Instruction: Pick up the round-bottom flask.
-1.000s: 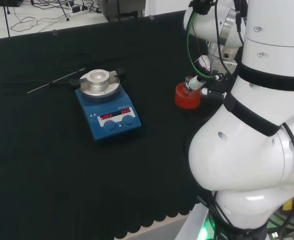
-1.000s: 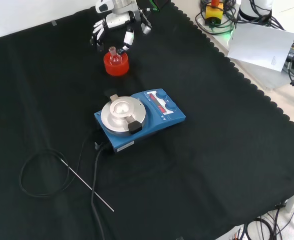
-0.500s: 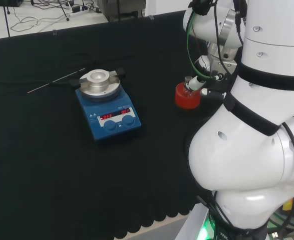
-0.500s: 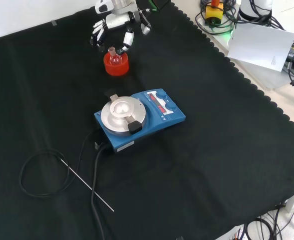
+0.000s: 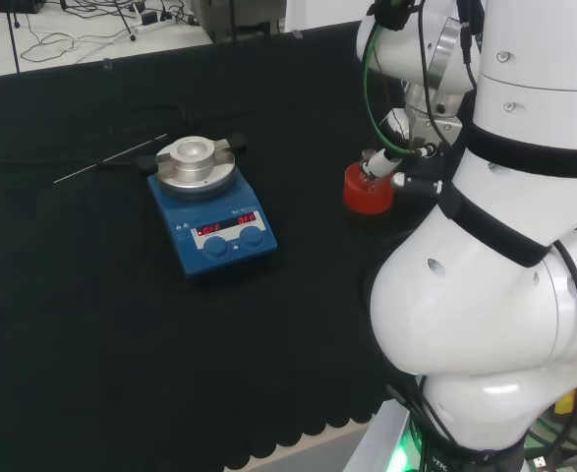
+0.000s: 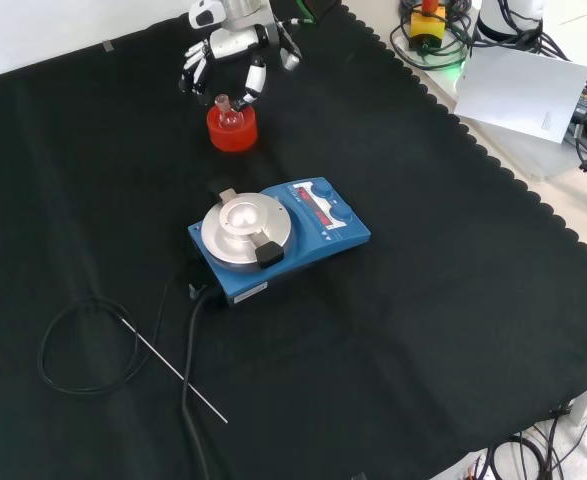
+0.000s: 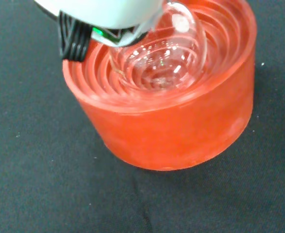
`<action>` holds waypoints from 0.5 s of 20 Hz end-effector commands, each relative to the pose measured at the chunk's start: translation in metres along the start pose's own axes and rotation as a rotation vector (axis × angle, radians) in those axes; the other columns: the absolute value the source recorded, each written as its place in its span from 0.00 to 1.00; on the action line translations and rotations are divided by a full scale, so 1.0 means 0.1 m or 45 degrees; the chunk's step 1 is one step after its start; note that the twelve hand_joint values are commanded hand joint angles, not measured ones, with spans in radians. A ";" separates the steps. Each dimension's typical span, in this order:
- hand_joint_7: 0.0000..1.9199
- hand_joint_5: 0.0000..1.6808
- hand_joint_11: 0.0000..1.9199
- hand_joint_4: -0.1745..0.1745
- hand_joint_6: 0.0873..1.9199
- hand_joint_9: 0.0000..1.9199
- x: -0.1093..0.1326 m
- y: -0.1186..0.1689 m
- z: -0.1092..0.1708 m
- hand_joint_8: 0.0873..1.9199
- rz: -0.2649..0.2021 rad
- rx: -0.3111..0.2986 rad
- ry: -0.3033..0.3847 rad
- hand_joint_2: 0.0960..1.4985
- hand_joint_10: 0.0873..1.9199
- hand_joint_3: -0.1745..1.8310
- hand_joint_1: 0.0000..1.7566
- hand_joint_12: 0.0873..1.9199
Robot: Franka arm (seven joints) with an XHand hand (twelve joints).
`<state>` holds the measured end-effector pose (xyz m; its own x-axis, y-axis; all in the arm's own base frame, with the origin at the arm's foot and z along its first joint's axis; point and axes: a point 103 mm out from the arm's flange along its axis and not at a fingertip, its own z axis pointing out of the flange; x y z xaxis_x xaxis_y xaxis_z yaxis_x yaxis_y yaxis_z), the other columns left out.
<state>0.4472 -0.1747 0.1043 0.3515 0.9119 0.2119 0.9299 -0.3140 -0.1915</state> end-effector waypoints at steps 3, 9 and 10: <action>0.16 0.46 0.10 0.32 0.38 0.28 0.01 0.01 -0.01 0.34 -0.004 0.003 0.004 0.36 0.31 0.44 0.57 0.71; 0.16 0.46 0.10 0.31 0.38 0.28 0.08 0.01 0.02 0.34 -0.003 0.013 -0.005 0.36 0.31 0.44 0.57 0.71; 0.16 0.46 0.10 0.31 0.38 0.28 0.09 0.01 0.03 0.34 -0.005 0.015 -0.007 0.36 0.31 0.44 0.57 0.71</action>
<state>0.4499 -0.1684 0.1043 0.3504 0.9130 0.2091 0.9293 -0.3111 -0.1988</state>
